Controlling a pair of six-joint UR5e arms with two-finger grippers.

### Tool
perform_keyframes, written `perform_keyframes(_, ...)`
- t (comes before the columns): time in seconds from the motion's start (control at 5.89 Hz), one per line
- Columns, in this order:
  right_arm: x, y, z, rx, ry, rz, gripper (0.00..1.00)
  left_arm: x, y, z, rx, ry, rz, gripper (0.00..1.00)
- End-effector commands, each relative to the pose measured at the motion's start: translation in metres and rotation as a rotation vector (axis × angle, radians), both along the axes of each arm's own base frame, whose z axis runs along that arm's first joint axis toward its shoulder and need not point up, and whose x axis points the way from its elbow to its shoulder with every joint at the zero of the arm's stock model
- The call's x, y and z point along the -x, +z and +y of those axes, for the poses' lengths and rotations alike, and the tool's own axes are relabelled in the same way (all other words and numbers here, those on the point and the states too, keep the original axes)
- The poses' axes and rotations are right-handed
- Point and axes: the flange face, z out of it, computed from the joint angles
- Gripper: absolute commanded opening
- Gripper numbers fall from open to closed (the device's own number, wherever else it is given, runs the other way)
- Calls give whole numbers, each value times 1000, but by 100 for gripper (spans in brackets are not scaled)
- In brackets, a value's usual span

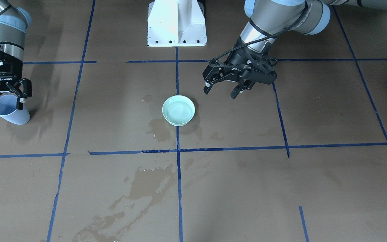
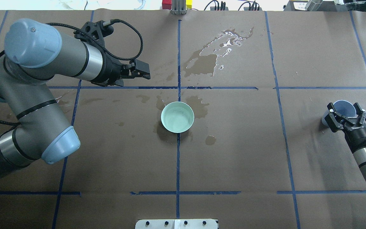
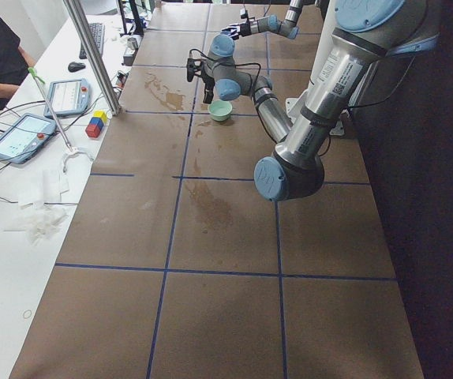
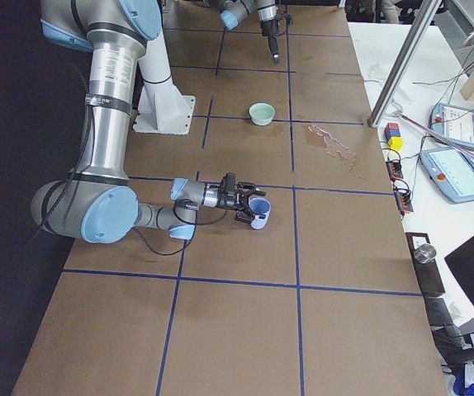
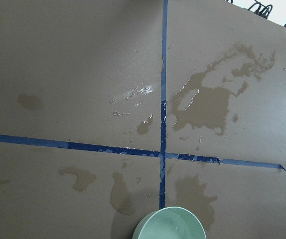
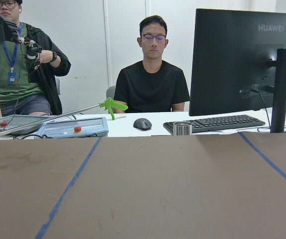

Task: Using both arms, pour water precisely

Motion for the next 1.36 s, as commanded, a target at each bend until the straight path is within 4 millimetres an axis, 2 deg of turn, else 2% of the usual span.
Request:
perform_keyframes(0.0, -6, -10, -3, -15, 18, 12, 100, 1, -1, 1, -2, -1, 3, 100)
perform_keyframes(0.68, -26, -52, -23, -45, 13, 39, 100, -7, 4, 0, 41, 9, -43, 100)
perform_keyframes(0.85, -45, -61, -44, -34, -35, 45, 100, -26, 15, 7, 77, 39, -87, 100)
perform_keyframes(1.02, -71, -63, -66, -16, -88, 62, 100, -37, 16, 13, 107, 58, -124, 100)
perform_keyframes(1.19, -97, -75, -87, 25, -149, 86, 100, -64, 18, 26, 117, 98, -141, 100)
